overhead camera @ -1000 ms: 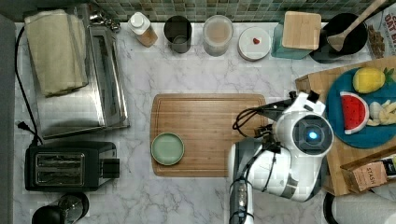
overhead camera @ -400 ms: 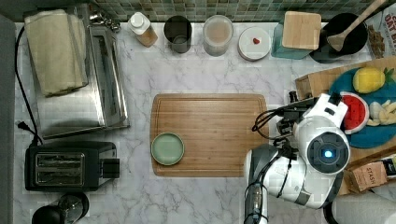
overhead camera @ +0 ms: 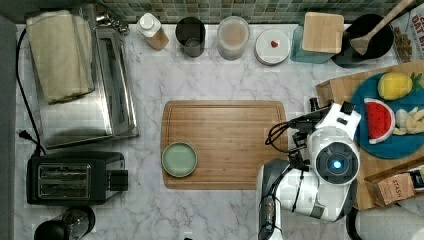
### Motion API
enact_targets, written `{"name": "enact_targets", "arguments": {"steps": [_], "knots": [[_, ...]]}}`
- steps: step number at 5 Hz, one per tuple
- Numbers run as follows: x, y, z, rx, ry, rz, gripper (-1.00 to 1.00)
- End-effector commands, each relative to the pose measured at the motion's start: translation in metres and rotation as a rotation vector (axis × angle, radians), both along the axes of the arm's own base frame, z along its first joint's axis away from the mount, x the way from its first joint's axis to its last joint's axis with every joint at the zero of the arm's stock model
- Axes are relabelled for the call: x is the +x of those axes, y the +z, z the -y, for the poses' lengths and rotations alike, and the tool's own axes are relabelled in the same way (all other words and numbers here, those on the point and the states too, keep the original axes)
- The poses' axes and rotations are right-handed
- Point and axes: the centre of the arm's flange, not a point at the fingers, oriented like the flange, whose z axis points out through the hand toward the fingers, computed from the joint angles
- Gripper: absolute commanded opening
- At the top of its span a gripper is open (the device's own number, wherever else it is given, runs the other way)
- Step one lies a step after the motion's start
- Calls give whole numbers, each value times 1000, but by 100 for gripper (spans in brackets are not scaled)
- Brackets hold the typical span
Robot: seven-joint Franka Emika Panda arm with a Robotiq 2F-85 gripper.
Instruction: Open the drawer.
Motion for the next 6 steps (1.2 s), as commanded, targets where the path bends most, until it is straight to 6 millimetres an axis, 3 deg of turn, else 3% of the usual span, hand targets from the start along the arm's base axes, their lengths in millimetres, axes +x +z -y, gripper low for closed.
{"name": "enact_targets", "arguments": {"steps": [1,4,6], "knots": [[-24,-26,46,-61,-161,-20,100],[-27,-68,59,-52,-200,-69,100],[-30,-105,55,-20,-208,-118,100]]}}
